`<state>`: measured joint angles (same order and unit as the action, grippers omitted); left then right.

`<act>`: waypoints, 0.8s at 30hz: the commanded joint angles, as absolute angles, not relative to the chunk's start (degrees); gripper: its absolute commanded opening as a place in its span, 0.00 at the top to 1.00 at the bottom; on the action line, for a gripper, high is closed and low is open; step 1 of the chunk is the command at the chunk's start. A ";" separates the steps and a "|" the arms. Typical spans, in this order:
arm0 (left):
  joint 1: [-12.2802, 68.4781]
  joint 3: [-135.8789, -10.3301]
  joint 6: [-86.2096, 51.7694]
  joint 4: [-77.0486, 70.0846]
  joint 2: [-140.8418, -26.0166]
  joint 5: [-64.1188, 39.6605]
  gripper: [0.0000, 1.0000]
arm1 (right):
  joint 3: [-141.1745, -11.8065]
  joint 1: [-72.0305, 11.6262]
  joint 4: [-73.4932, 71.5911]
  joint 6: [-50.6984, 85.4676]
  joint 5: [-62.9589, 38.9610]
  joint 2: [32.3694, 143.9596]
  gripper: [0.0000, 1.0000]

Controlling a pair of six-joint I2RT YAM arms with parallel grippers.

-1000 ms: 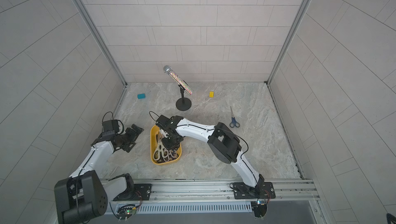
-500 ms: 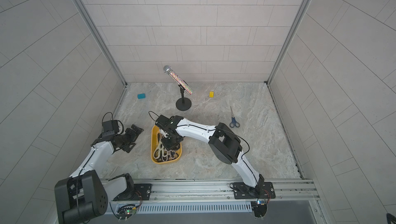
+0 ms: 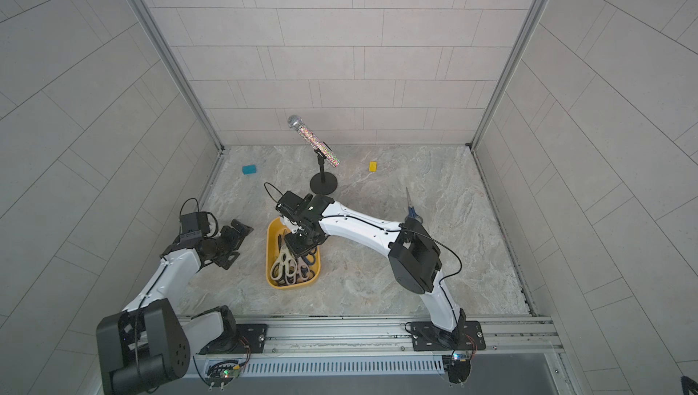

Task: Take the scissors out of the storage box
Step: Pick up the scissors from the storage box, then place the scissors at the center of the board.

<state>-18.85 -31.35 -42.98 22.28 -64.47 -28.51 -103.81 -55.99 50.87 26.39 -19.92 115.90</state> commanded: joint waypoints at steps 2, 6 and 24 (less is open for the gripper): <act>-19.16 -30.67 -43.24 21.95 -64.91 -28.30 0.00 | -102.15 -53.77 51.94 27.37 -17.64 108.11 1.00; -19.07 -30.92 -42.65 22.71 -64.97 -28.43 0.00 | -97.91 -48.45 51.94 27.60 -16.87 103.27 1.00; -10.57 -35.93 -35.86 31.15 -64.34 -21.18 0.00 | -88.92 -20.23 53.17 18.43 -8.36 103.22 1.00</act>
